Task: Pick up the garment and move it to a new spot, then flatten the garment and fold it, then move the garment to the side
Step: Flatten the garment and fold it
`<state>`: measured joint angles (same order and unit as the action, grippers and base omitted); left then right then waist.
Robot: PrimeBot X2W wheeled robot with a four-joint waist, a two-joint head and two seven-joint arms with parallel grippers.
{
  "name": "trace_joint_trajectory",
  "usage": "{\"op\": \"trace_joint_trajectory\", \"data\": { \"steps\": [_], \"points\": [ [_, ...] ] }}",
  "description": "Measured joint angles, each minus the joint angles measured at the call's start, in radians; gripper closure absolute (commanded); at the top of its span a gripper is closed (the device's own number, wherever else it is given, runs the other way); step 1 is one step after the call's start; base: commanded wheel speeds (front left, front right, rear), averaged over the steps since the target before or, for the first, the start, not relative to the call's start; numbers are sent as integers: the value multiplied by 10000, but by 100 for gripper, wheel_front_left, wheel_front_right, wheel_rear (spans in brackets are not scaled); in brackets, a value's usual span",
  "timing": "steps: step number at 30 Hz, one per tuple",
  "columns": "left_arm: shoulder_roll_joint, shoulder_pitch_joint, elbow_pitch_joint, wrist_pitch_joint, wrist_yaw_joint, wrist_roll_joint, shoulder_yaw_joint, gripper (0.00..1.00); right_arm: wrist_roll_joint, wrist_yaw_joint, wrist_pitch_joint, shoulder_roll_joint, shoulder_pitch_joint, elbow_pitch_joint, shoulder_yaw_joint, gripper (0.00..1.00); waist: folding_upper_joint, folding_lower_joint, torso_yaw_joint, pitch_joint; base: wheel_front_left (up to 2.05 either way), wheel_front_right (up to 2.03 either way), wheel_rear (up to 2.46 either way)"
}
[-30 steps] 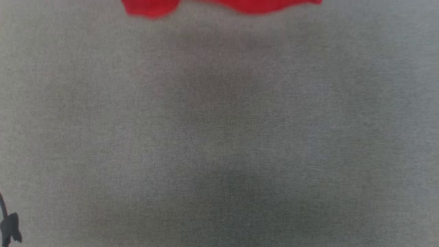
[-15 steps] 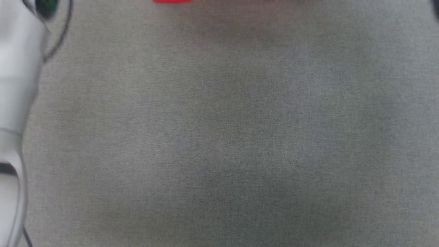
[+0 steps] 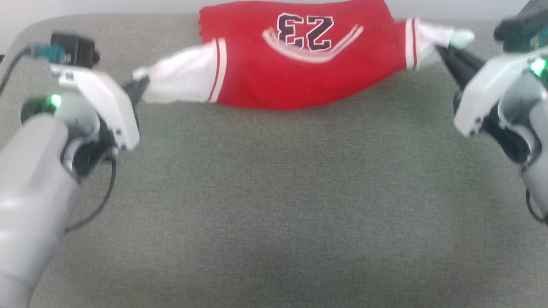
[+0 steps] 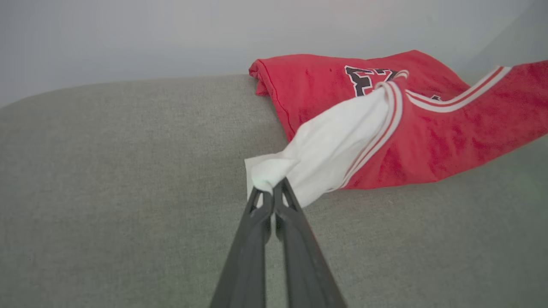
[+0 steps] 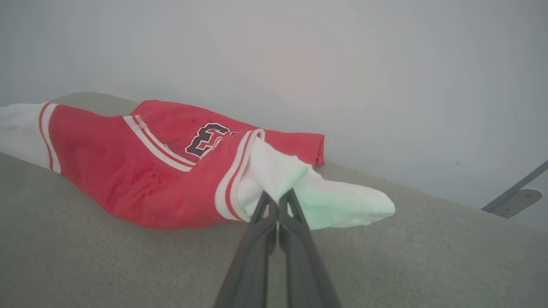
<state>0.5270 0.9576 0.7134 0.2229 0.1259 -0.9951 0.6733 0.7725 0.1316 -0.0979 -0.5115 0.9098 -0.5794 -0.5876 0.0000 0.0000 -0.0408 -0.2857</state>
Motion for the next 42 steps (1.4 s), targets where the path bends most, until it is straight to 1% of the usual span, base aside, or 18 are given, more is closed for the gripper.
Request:
{"op": "trace_joint_trajectory", "data": {
  "steps": [3, 6, 10, 16, 22, 27, 28, 31, 33, 39, 40, 41, 42],
  "points": [
    [405, -1034, -895, 148, -121, -134, 40, 100, 305, 0, -353, -378, -989, 759, 96, 100, 0, 0, 64, 161, 0, 0, 0],
    [899, -2178, -1893, 316, -516, -476, 4, 100, 525, 0, -685, -685, -1957, 1567, 253, 100, 0, 0, 141, 295, 0, 0, 0],
    [1657, -3611, -3430, 395, -1212, -639, -46, 100, 727, 0, -1223, -1026, -3258, 2527, 662, 100, 0, 0, 282, 411, 0, 0, 0],
    [2500, -5526, -5264, 59, -2311, -1091, -408, 100, 888, 0, -2236, -1442, -5073, 3881, 1124, 100, 0, 0, 506, 502, 0, 0, 0],
    [3047, -6857, -6408, 25, -3333, -1498, -692, 100, 1089, -2, -3392, -1774, -6575, 4859, 1492, 100, 0, 0, 640, 459, 0, 0, 0],
    [3342, -7705, -7260, 247, -3986, -1923, -780, 100, 1254, -2, -4165, -1904, -7552, 5377, 1887, 100, 0, 0, 676, 395, 0, 0, 0],
    [3342, -7705, -7260, 247, -3986, -1923, -780, 100, 1254, -2, -4165, -1904, -7552, 5377, 1887, 100, 0, 0, 676, 395, 0, 0, 0],
    [3561, -8077, -7547, 364, -4381, -2033, -844, 100, 1390, -2, -4623, -1960, -8108, 5682, 2071, 100, 0, 0, 654, 340, 0, 0, 0],
    [3597, -8300, -7680, 364, -4564, -2132, -897, 100, 1413, -2, -4947, -1965, -8383, 5883, 2115, 100, 0, 0, 636, 297, 0, 0, 0],
    [3626, -8501, -7969, 337, -4665, -2286, -915, 100, 1229, -2, -5415, -1743, -8727, 6157, 2558, 100, 0, 0, 598, 171, 0, 0, 0],
    [3614, -8501, -8006, 337, -4692, -2284, -911, 100, 1175, 0, -5501, -1707, -8751, 6192, 2633, 84, 0, 0, 588, 163, 0, 0, 0],
    [3605, -8501, -8032, 341, -4707, -2280, -897, 100, 1070, 2, -5526, -1655, -8758, 6217, 2725, 53, 0, 0, 581, 160, 0, 0, 0],
    [3586, -8501, -8063, 407, -4738, -2282, -867, 100, 986, 2, -5582, -1576, -8794, 6226, 2834, 55, 0, 0, 571, 162, 0, 0, 0]
  ]
}}
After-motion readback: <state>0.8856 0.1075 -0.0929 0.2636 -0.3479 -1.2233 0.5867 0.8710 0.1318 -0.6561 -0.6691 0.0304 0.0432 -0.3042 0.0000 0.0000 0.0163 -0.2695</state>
